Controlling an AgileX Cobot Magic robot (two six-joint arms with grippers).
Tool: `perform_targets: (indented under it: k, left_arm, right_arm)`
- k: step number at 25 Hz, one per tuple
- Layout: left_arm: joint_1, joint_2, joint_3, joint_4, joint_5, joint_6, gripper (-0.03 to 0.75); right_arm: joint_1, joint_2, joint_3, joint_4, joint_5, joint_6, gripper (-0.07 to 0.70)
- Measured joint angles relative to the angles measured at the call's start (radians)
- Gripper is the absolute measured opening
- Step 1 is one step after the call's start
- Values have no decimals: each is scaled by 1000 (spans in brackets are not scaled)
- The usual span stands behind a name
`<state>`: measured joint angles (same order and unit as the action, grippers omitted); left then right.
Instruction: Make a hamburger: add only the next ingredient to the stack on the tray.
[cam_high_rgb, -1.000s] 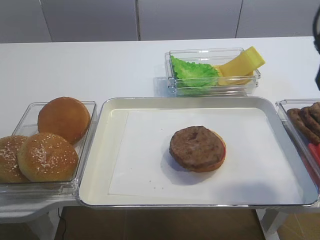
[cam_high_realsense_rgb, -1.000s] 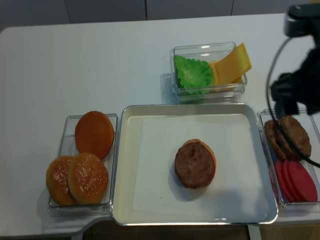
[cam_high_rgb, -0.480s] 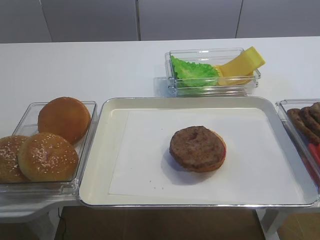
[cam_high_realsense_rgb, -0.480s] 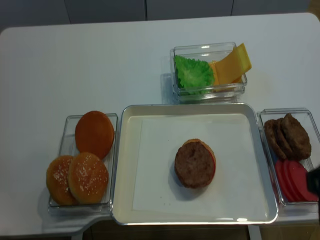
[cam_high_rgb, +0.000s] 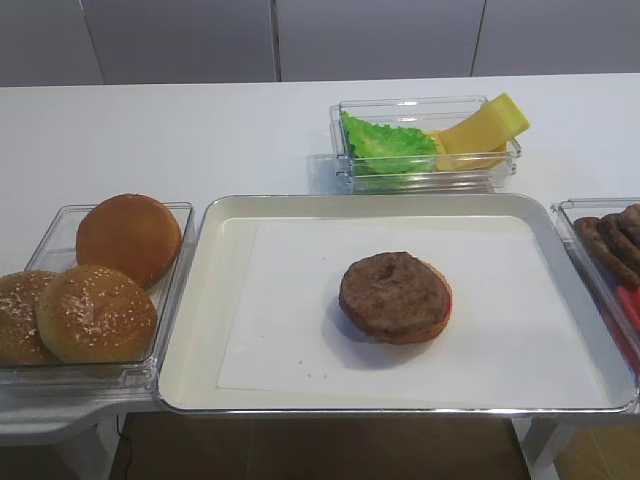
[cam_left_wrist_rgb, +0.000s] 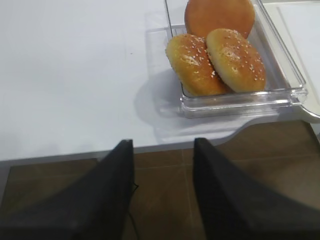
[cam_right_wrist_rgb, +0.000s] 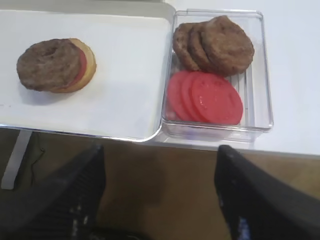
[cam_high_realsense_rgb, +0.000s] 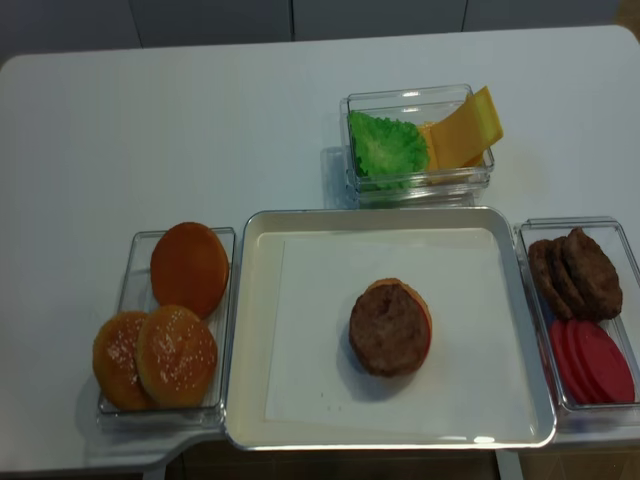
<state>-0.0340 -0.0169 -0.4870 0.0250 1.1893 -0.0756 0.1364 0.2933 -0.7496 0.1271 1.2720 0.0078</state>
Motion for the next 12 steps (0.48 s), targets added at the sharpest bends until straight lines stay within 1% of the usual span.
perform_targets:
  k: [7,12]
  left_arm:
    - [0,0,0,0,0,0,299]
    - [0,0,0,0,0,0,299]
  right_arm:
    - [0,-195,93,42,6,-59,512]
    - [0,-300,150,36,7,-67,512]
